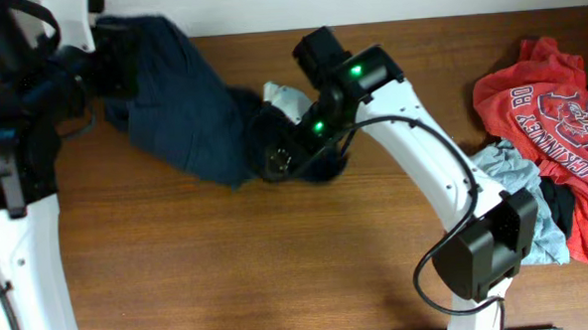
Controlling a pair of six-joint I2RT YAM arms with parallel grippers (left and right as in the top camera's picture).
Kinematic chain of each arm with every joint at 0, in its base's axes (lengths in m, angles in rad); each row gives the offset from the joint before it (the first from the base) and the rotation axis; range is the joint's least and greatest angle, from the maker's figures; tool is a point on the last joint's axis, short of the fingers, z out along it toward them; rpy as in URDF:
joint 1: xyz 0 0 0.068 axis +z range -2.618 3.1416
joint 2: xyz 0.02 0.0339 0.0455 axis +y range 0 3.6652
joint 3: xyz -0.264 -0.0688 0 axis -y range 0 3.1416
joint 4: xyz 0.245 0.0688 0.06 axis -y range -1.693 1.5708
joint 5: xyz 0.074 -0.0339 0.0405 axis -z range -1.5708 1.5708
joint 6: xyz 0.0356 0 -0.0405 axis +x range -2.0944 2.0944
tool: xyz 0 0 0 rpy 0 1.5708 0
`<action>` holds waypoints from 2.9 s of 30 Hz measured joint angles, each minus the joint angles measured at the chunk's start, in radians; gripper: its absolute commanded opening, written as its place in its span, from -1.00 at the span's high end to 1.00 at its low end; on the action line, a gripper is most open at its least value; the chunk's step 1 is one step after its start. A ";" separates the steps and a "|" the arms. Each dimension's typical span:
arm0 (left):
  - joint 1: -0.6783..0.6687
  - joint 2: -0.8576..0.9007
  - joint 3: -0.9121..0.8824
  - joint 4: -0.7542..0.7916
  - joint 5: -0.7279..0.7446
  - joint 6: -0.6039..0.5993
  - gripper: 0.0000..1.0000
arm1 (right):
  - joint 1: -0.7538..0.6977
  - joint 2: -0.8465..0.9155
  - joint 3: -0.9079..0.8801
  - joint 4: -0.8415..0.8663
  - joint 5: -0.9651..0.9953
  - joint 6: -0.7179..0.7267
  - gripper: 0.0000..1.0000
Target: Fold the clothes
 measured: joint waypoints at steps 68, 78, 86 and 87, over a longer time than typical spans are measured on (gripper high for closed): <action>-0.002 0.026 0.240 -0.400 -0.421 0.046 0.99 | -0.166 -0.416 -0.007 -0.146 0.648 0.320 0.92; -0.002 -0.076 0.282 -0.391 -0.456 0.046 0.85 | -0.167 -0.593 -0.001 -0.055 0.510 0.320 0.87; 0.012 0.385 0.267 -0.340 -0.464 0.060 -0.98 | -0.176 -0.234 -0.002 0.035 0.551 0.318 -0.35; 0.014 0.422 0.264 -0.381 -0.464 0.061 -0.99 | -0.182 -0.203 -0.002 0.027 0.558 0.316 -0.39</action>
